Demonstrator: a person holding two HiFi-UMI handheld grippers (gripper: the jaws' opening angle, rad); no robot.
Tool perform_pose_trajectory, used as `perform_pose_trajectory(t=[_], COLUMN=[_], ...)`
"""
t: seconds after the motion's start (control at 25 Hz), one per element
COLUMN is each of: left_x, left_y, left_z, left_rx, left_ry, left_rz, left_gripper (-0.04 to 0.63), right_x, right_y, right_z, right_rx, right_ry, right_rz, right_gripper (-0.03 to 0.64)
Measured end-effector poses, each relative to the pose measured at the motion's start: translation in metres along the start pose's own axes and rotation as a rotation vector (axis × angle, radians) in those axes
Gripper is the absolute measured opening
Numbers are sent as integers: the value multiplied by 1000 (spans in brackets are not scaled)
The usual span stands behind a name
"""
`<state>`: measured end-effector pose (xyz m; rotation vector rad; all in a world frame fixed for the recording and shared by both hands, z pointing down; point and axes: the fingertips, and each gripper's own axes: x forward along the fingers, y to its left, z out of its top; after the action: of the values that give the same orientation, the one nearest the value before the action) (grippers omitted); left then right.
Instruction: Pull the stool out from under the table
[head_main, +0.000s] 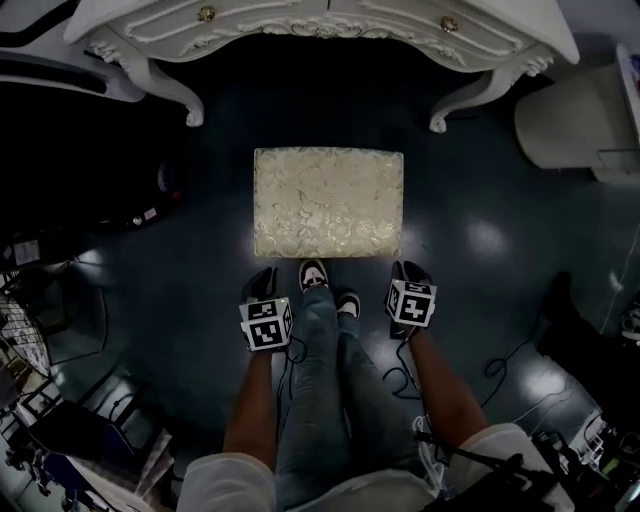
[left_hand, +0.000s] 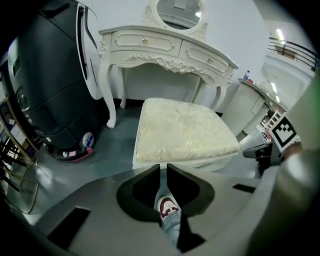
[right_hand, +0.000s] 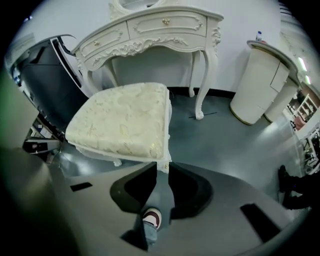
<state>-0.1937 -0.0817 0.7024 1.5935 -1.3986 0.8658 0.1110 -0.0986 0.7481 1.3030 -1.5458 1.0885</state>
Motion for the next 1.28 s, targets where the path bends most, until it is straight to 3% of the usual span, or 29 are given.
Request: perform_pose_trajectory(t=[0.2,0.6,0.84,1.28], left_x=[-45,-145,-197,-301], left_y=[-22,-59,-103,-152], left_z=[73,187,232,321], left_rx=[71,70,99,73], left_ry=[-95,-223,-245,-488], left_rz=[-50,-91,-175,-153], left_gripper=[29,9,9,9], right_x=[-44,-160,-233,-365], right_y=[19,40,56,71], right_z=[66,178,204,267], right_rx=[62,102,101,38], right_ry=[-109,-304,-376,-621], right_rz=[34,121,229,309], right_gripper=[32,6,3,3])
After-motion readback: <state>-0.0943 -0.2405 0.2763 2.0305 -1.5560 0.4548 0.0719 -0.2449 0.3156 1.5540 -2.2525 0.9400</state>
